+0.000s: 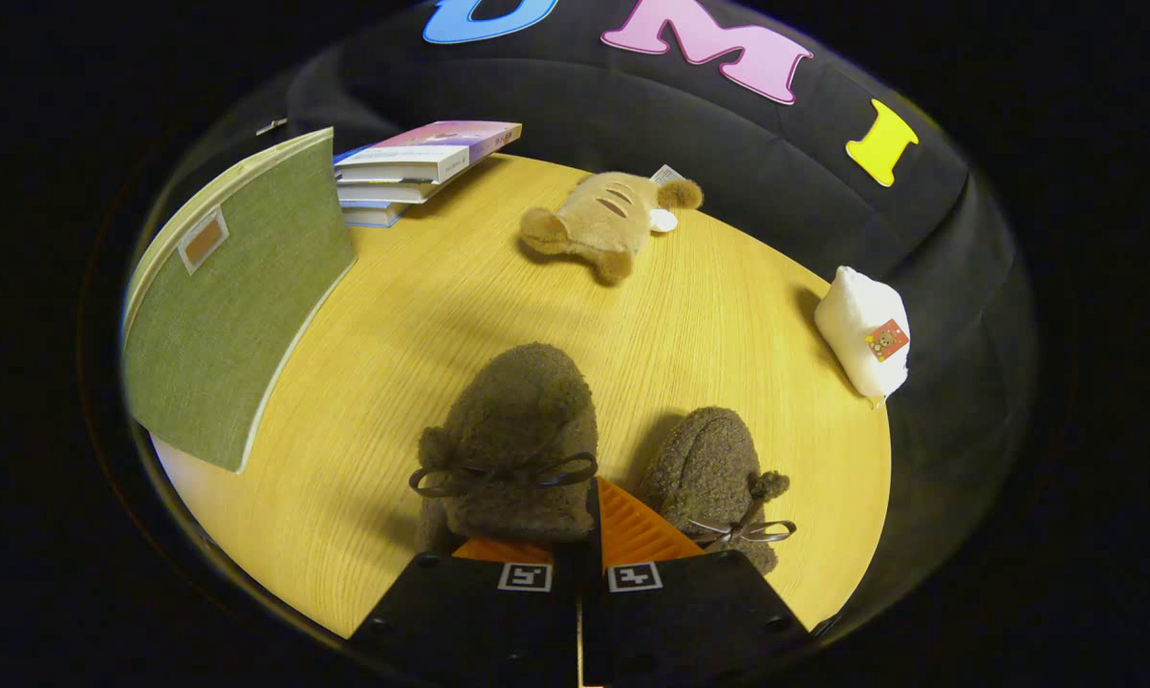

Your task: Open the storage box then place both shoes into the box .Put the left shoe in first, then the right shoe, with the right side of both shoes facing outward in a uniform manner.

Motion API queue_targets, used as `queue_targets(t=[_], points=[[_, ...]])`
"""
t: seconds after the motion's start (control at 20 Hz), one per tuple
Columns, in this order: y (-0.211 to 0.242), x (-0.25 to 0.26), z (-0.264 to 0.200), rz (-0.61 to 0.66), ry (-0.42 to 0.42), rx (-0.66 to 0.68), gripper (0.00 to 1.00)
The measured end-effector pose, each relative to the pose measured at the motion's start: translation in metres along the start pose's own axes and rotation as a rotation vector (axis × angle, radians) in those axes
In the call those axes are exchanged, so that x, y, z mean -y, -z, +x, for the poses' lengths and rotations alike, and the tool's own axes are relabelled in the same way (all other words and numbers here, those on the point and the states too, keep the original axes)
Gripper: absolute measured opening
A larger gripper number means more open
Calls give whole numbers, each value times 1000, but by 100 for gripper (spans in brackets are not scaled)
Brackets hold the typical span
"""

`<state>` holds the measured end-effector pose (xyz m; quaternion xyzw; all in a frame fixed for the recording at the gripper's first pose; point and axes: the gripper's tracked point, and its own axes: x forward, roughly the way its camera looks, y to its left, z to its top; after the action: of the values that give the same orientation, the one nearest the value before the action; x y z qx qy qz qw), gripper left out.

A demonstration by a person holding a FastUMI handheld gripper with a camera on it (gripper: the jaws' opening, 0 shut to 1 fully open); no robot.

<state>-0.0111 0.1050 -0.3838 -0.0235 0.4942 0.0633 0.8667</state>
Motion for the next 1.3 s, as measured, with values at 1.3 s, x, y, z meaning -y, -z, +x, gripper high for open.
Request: queue_targets(t=[1.3], points=[[-215,-289,-85,128,-267,58,6]])
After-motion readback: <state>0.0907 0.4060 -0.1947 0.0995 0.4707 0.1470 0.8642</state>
